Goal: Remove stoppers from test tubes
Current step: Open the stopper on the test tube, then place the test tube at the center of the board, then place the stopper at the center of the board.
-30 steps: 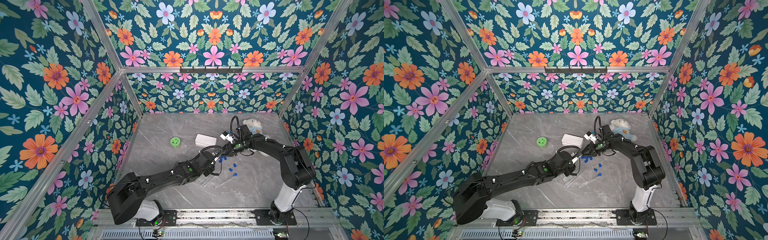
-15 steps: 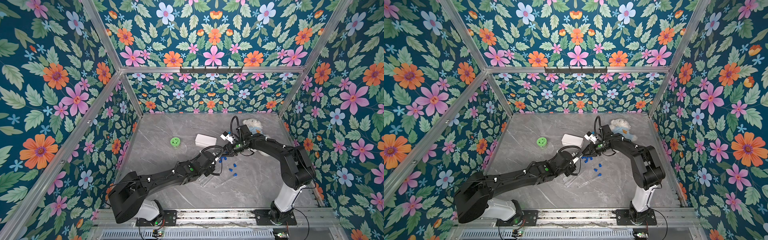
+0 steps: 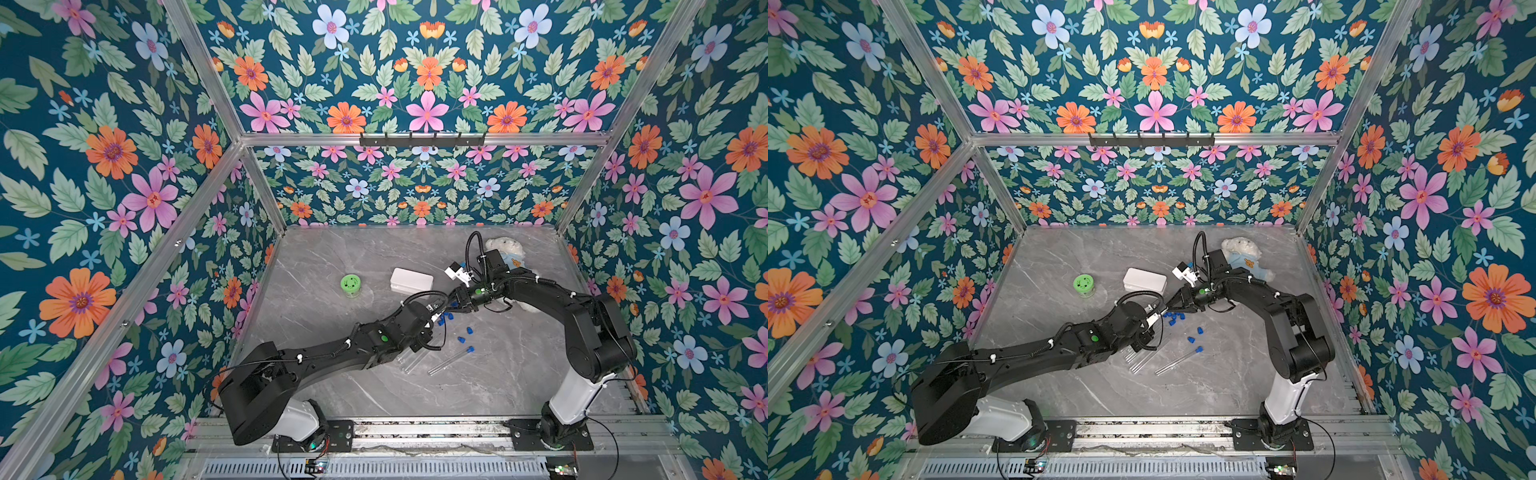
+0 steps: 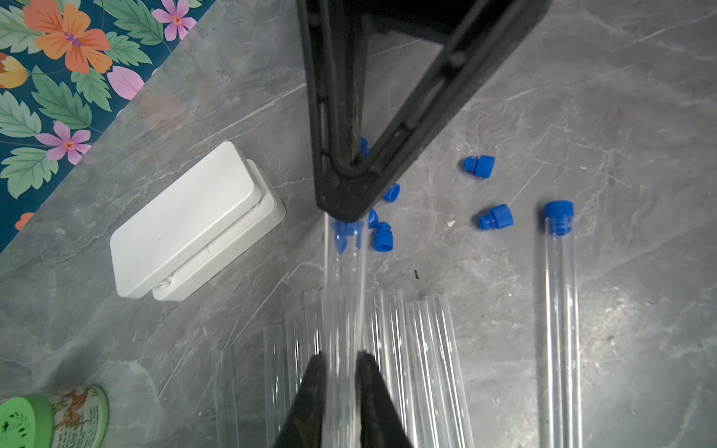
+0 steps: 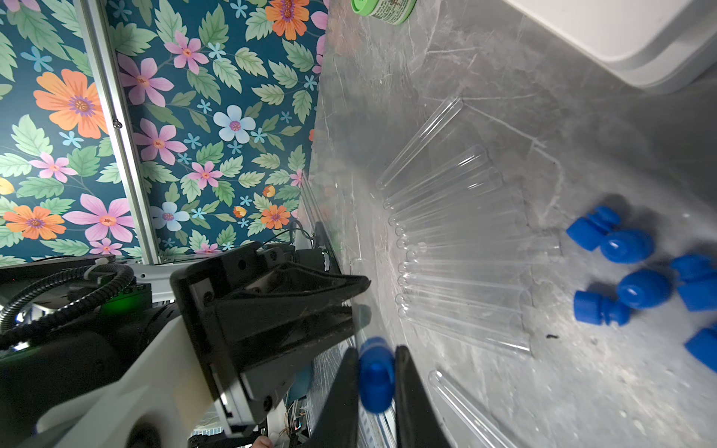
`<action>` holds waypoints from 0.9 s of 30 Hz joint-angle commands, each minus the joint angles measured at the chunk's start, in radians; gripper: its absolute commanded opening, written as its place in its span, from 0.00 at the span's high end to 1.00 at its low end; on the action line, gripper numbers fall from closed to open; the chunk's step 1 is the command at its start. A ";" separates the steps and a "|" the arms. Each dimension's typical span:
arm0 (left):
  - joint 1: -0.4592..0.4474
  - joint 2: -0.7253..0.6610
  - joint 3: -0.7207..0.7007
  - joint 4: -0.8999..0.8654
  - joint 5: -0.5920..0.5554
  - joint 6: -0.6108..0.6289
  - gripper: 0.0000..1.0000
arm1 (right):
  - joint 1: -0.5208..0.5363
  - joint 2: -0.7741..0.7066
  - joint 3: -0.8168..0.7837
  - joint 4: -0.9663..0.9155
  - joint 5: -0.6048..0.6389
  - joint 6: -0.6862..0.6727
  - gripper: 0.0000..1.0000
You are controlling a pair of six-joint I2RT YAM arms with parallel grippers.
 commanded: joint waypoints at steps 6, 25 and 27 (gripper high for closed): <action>0.003 -0.004 -0.004 -0.185 -0.078 -0.002 1.00 | -0.017 -0.007 0.016 -0.023 0.110 -0.035 1.00; -0.005 0.004 -0.001 -0.193 -0.081 -0.007 1.00 | -0.021 -0.014 0.022 -0.064 0.204 -0.048 1.00; -0.007 0.000 0.002 -0.191 -0.078 -0.013 1.00 | -0.023 -0.015 0.024 -0.080 0.242 -0.053 1.00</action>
